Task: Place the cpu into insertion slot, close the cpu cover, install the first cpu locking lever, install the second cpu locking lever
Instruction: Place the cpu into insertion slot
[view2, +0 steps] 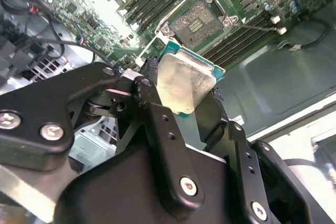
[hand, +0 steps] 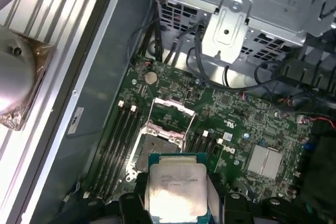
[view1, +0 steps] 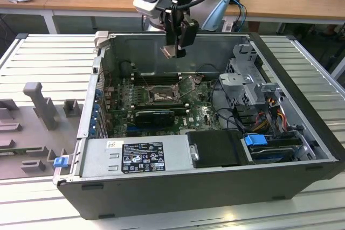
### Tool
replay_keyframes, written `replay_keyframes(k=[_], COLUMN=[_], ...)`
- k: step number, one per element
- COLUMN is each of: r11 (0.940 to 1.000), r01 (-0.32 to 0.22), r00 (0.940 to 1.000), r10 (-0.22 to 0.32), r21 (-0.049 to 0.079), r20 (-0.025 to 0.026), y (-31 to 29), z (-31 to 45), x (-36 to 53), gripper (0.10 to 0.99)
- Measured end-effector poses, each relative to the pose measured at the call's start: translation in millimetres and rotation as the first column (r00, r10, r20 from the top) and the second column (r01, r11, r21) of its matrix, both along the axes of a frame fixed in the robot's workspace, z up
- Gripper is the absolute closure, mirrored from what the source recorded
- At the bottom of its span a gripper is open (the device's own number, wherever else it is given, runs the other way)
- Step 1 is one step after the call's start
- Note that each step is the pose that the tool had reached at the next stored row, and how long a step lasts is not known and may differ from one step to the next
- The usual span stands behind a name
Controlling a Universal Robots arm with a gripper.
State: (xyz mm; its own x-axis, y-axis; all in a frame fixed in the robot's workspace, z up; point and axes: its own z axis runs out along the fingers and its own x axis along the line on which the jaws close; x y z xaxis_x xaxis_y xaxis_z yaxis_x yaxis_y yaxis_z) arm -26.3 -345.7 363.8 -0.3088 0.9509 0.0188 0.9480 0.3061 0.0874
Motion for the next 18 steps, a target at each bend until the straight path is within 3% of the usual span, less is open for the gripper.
replay_keyframes(k=[4,6,11,14,15,18], r11=[0.9943,0.9889,0.9744,0.9744,0.9742,0.9688], r01=[0.107,0.149,0.225,0.225,0.226,0.248], r00=[0.9943,0.9889,0.9744,0.9744,0.9742,0.9687], r10=[-0.107,-0.149,-0.225,-0.225,-0.226,-0.248], r21=[0.000,-0.001,-0.002,0.001,0.002,0.002], r20=[-0.0003,-0.0041,-0.0045,0.0086,0.0096,0.0094], y=[0.0,0.2,0.3,0.4,0.4,0.6], z=[-5.1,-10.0,-23.3,-26.7,-29.1,-33.2], x=[0.0,0.0,-2.2,-16.0,-20.5,-20.8], gripper=[0.561,0.561,0.561,0.561,0.561,0.561])
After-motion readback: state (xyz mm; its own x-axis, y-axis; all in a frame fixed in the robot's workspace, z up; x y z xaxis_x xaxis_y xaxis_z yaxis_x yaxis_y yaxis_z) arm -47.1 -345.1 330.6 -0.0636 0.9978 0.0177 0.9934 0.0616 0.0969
